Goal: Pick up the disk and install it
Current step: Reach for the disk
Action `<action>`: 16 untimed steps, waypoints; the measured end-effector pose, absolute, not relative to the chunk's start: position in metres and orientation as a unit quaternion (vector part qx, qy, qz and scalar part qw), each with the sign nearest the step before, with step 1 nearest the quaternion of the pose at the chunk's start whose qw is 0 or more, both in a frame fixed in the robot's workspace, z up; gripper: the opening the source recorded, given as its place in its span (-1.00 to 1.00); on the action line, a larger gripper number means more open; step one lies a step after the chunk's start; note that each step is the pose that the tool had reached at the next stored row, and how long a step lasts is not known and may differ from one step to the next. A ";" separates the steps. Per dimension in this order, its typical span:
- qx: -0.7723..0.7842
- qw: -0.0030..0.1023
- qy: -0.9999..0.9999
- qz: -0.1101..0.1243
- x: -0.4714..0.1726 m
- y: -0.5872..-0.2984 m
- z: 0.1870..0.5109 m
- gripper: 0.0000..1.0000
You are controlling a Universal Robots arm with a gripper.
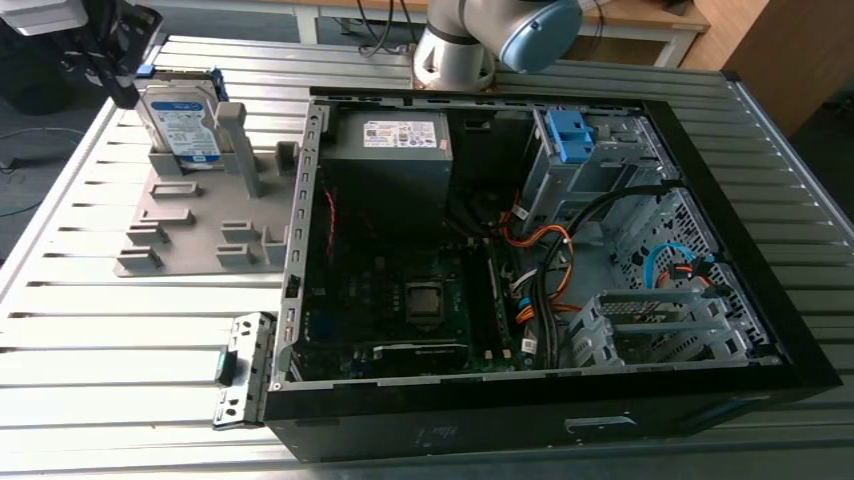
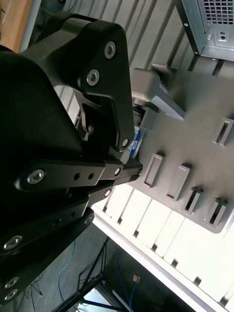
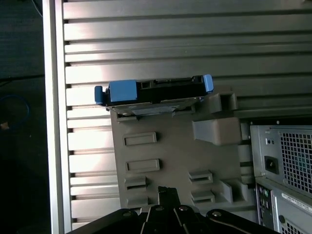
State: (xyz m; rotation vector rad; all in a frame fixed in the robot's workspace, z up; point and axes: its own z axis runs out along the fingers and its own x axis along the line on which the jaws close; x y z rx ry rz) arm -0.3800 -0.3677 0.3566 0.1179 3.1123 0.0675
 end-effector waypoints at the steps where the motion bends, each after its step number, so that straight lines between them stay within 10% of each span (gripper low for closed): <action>1: 0.038 0.013 0.999 0.022 -0.380 -0.368 0.356 -0.79; 16: 0.038 0.013 0.999 0.022 -0.380 -0.368 0.348 -0.79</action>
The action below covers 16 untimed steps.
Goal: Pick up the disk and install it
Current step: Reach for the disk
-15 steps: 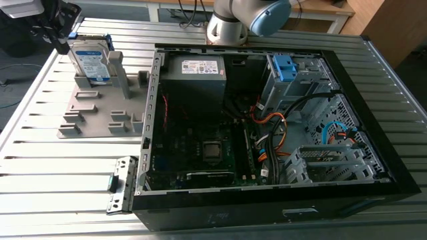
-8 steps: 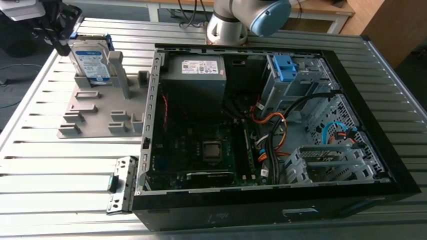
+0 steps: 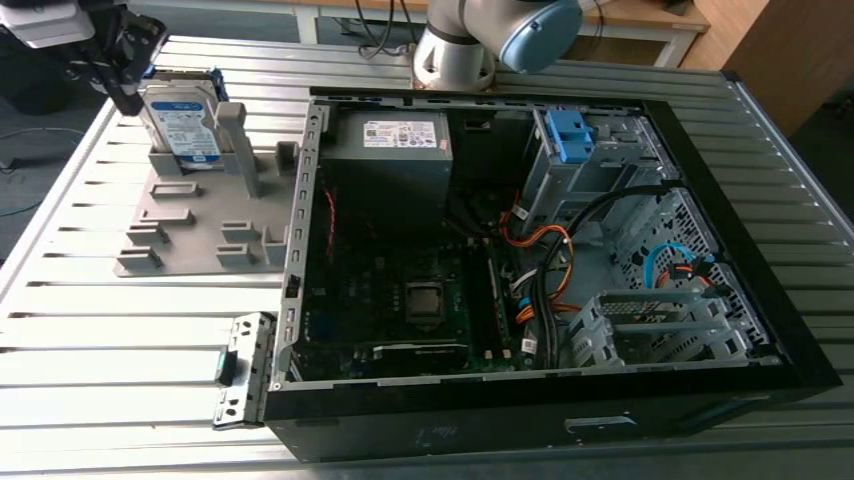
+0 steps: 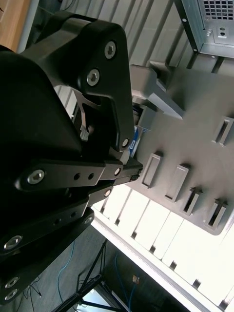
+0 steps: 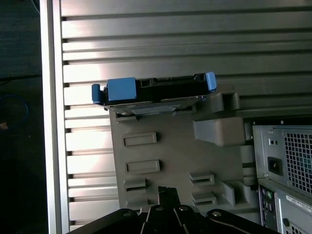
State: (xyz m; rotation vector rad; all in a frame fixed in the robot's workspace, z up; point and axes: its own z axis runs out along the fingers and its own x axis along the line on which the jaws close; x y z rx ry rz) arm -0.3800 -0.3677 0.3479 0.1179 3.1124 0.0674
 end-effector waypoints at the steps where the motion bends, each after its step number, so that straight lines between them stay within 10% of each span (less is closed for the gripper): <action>1: 0.038 0.013 0.999 0.022 -0.380 -0.368 0.347 -0.79; 16: 0.038 0.013 0.999 0.020 -0.380 -0.346 0.341 -0.79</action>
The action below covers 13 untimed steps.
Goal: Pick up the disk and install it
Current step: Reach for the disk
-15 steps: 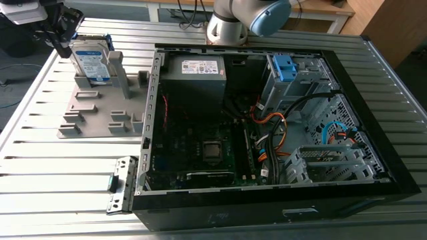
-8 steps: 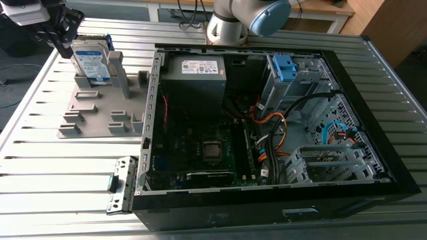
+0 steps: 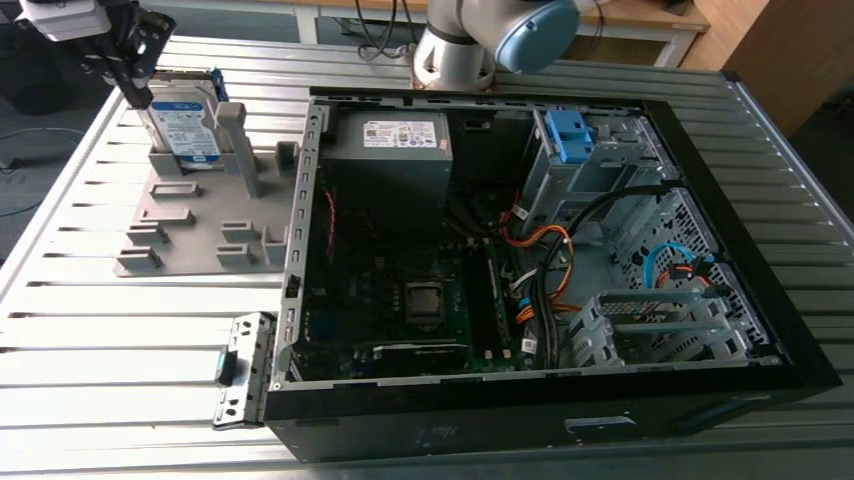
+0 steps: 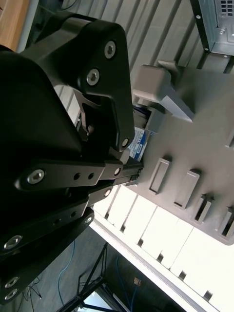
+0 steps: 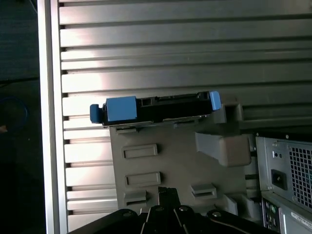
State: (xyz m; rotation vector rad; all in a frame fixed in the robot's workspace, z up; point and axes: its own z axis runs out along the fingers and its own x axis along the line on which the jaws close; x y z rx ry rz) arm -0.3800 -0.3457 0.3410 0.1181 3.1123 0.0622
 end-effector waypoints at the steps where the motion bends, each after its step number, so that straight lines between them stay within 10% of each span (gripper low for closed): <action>1: 0.038 0.013 0.999 0.020 -0.380 -0.342 0.341 -0.79; 13: 0.038 0.013 0.999 0.020 -0.380 -0.330 0.340 -0.79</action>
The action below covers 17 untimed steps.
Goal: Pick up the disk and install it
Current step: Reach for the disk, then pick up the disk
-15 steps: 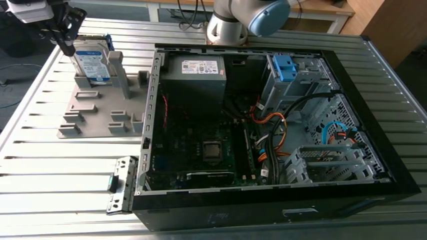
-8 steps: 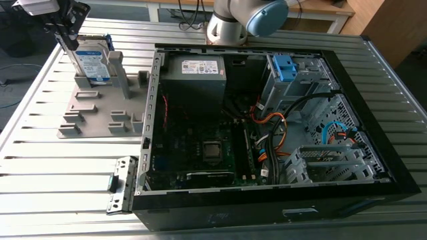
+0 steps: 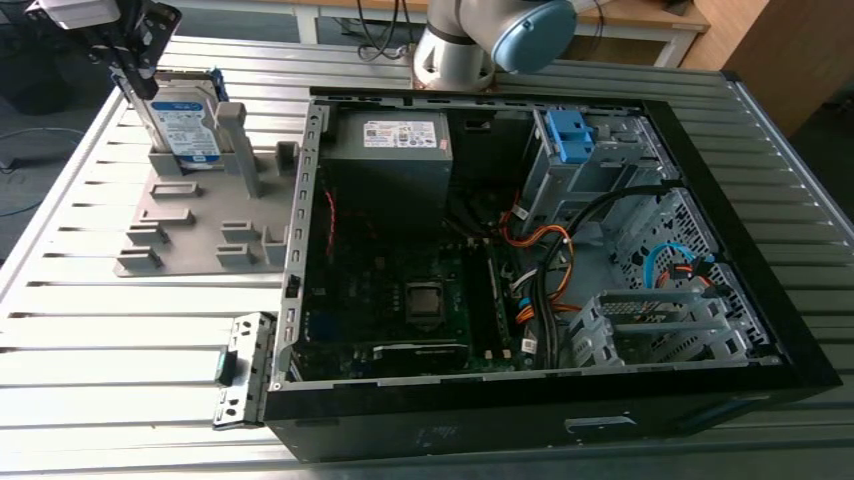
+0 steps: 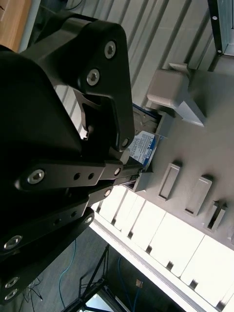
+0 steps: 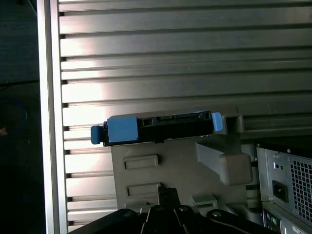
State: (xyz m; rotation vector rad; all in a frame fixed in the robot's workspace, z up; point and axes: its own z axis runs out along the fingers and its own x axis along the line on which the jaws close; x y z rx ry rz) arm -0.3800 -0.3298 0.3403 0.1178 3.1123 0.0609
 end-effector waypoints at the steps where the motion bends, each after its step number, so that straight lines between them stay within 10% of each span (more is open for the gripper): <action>1: 0.038 0.013 0.999 0.020 -0.380 -0.330 0.340 -0.79; 17: 0.014 0.013 1.000 0.020 -0.380 -0.330 0.340 -0.79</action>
